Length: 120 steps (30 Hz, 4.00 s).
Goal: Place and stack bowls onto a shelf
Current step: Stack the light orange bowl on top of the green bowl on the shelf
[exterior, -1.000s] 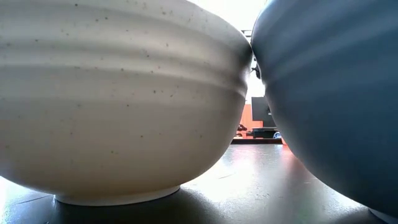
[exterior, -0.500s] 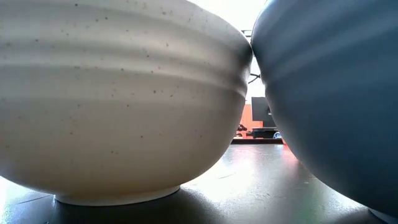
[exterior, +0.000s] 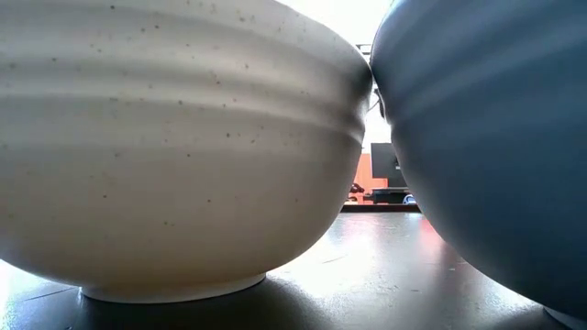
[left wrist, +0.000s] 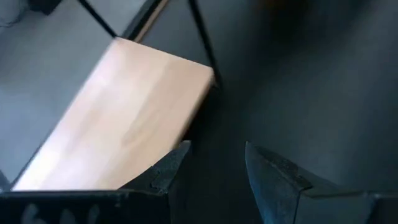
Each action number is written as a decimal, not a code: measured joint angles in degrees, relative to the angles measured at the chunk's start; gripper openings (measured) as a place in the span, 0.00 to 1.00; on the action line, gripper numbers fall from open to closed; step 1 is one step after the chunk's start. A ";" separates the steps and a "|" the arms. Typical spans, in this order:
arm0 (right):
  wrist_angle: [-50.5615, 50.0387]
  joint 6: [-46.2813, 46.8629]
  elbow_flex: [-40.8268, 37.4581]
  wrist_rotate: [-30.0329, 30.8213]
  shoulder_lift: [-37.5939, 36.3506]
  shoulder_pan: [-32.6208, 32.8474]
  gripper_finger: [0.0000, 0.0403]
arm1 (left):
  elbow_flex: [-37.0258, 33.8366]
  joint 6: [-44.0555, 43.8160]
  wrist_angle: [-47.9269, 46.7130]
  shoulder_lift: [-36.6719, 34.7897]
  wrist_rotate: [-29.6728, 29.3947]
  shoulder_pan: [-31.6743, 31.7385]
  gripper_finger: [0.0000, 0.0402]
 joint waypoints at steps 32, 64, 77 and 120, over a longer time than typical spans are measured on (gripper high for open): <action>7.44 -28.23 16.52 -32.55 -10.96 39.81 0.02 | -0.04 32.57 40.00 4.39 29.56 -9.69 0.33; 6.68 -42.71 22.40 -37.07 -3.98 40.43 0.02 | 0.11 37.34 54.66 12.85 47.48 -10.58 0.29; 12.36 -43.30 22.31 -37.35 -3.93 40.42 0.08 | 0.11 35.41 55.73 12.88 52.31 -10.45 0.02; -1.96 -5.36 22.33 16.12 -15.36 37.96 0.42 | 5.01 25.52 16.26 1.68 13.06 -1.87 0.00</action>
